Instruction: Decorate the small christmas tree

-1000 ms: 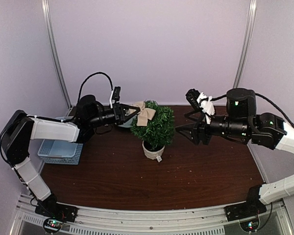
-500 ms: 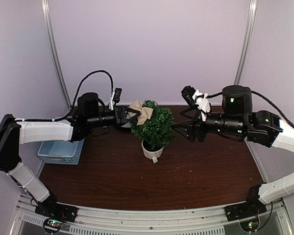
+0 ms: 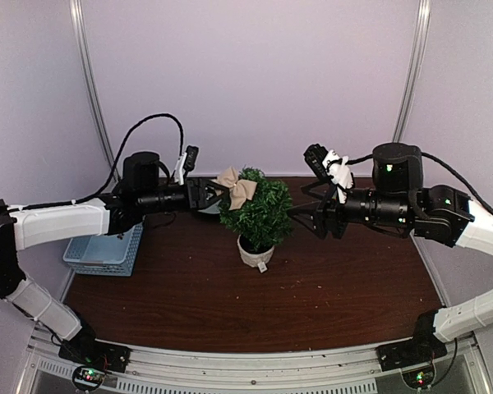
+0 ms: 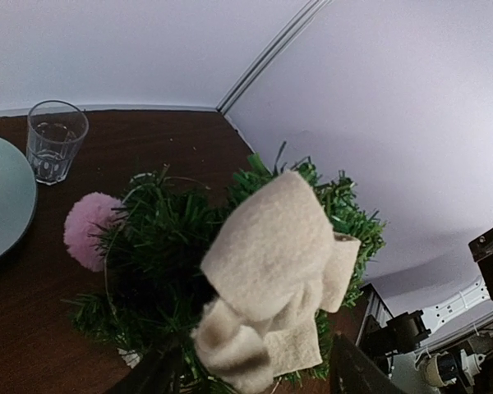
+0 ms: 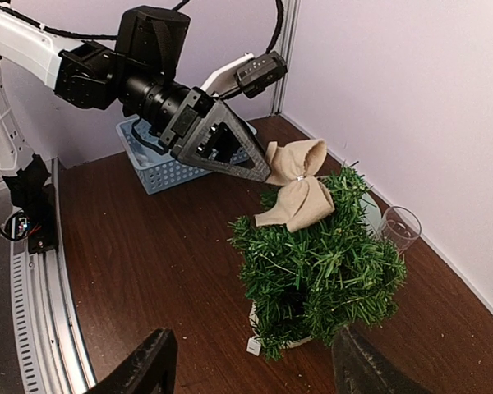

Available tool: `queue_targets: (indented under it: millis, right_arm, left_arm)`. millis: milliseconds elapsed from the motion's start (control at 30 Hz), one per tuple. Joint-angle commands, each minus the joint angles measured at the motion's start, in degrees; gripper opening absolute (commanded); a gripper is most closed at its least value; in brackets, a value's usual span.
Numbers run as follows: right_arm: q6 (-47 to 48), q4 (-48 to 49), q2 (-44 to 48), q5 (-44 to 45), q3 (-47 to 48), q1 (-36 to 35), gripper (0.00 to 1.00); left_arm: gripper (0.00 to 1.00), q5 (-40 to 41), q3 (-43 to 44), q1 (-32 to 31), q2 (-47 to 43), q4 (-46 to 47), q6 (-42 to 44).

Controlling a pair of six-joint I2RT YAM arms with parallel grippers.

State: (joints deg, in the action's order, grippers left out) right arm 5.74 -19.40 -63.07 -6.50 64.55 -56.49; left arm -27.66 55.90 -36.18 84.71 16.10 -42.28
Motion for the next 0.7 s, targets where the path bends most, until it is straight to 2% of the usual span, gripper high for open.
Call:
queue_targets:
  millis: [0, 133, 300, 500, 667]
  right_arm:
    - [-0.8, 1.0, 0.5, -0.2, 1.3, 0.3, 0.67]
    - [-1.3, 0.7, 1.4, -0.1, 0.9, 1.2, 0.68]
    - [-3.2, 0.9, 2.2, -2.3, -0.1, 4.0, 0.68]
    - [-5.5, 1.4, 3.9, -5.9, -1.6, 8.3, 0.68]
    - [-5.7, 2.0, 4.4, -7.5, -2.4, 9.9, 0.69]
  left_arm:
    - [0.62, 4.7, 2.6, -0.2, -5.4, -7.4, 5.9]
    - [0.68, 9.6, 3.4, 1.5, -10.0, -19.6, 9.9]
    - [0.71, 15.4, 1.4, 9.3, -16.0, -30.3, 11.4]
    - [0.73, 20.0, -5.5, 26.9, -21.3, -35.1, 12.1]
    - [0.74, 20.4, -7.9, 38.6, -17.5, -33.0, 17.1]
